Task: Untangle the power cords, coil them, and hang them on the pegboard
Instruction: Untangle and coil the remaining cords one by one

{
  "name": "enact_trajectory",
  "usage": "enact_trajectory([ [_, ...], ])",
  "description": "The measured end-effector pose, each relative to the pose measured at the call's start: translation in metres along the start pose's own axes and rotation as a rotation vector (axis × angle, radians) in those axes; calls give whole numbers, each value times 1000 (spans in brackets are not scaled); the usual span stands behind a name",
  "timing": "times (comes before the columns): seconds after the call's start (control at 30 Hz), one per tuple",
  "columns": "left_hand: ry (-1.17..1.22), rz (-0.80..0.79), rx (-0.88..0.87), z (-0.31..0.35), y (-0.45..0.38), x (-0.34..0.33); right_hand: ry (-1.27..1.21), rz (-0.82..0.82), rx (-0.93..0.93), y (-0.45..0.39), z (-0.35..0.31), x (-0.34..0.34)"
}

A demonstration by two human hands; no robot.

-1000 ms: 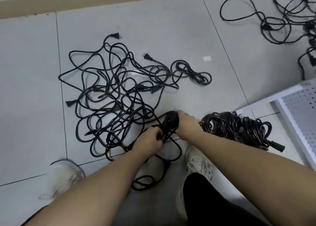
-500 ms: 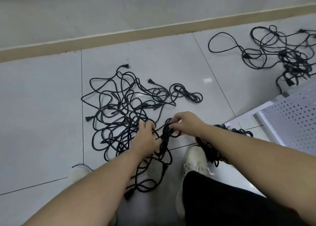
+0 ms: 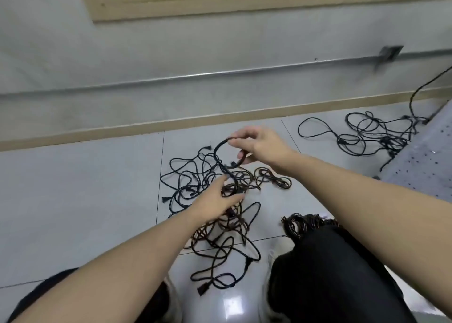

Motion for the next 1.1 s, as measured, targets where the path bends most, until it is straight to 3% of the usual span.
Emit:
enact_trajectory([
  [0.13, 148, 149, 4, 13, 21, 27, -164, -7, 38, 11, -39, -22],
  [0.23, 90, 327, 30, 18, 31, 47, -308, -13, 14, 17, -51, -38],
  [0.37, 199, 350, 12, 22, 42, 65, -473, 44, -12, 14, -55, -46],
  [0.53, 522, 429, -107, 35, 51, 87, -561, 102, -17, -1, -46, -55],
  [0.7, 887, 417, -1, 31, 48, 95, -144, 125, 7, -13, -27, -74],
  [0.8, 1097, 451, 5, 32, 45, 106, 146, -77, -1, -12, 4, -88],
  [0.9, 1304, 490, 14, 30, 43, 121, 319, -359, -196, -10, 47, -97],
  [0.97, 1425, 487, 31, 28, 43, 127, 392, -445, -264, -7, 55, -100],
  [1.1, 1573, 421, 72, 36, 44, 128, 427, -259, -37, -20, 43, -111],
])
Point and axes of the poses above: each hand's wrist, its own y-axis away from the middle knuckle, its own x-axis out of the back of the hand, z = x × y, the point moved 4 cm from there along -y, towards the middle knuckle
